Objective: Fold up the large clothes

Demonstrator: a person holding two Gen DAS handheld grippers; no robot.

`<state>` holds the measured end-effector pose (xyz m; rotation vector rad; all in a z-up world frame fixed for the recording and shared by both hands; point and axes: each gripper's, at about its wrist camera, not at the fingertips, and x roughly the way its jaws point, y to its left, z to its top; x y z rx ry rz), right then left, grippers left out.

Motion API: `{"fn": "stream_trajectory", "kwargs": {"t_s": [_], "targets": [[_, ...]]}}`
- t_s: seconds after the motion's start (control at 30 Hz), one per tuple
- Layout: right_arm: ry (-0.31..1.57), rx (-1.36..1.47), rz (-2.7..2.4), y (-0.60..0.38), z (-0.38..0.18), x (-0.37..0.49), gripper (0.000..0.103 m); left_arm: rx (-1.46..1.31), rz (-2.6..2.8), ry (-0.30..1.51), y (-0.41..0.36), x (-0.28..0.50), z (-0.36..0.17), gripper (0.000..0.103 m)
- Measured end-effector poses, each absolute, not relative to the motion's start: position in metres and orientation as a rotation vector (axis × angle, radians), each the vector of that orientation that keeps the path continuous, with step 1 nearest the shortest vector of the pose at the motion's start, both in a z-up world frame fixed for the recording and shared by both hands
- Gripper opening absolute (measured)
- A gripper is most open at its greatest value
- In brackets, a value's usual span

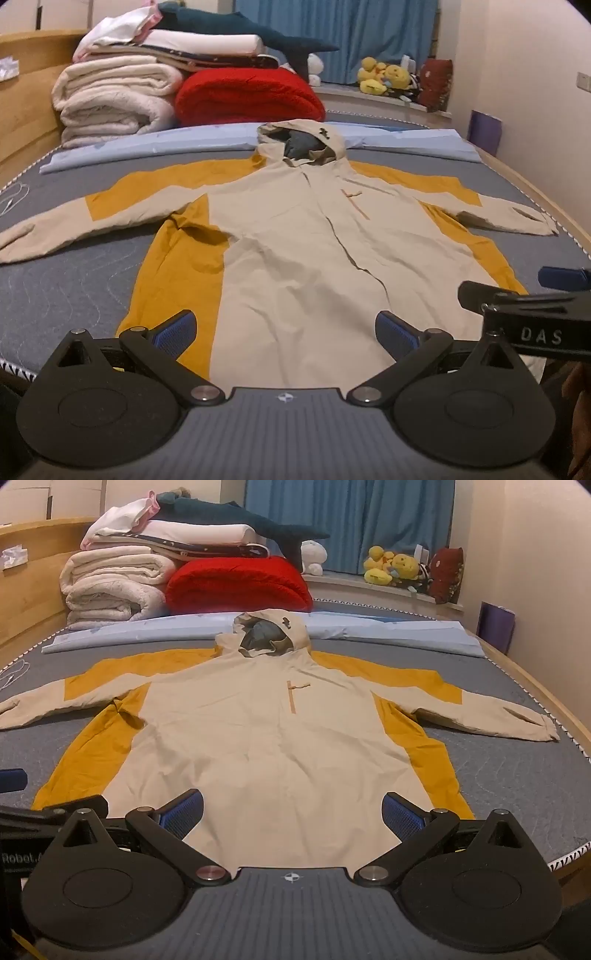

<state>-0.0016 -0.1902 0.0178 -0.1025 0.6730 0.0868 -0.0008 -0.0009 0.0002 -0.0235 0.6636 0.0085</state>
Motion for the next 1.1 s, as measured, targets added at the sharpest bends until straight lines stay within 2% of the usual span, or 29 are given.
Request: {"fn": "stream_trajectory", "kwargs": {"t_s": [1.1], "targets": [[0.662, -0.099, 0.088, -0.1863, 0.0174, 0.0020, 0.102, -0.043, 0.000, 0.685, 0.0013, 0.0021, -0.0021, 0.103]]}}
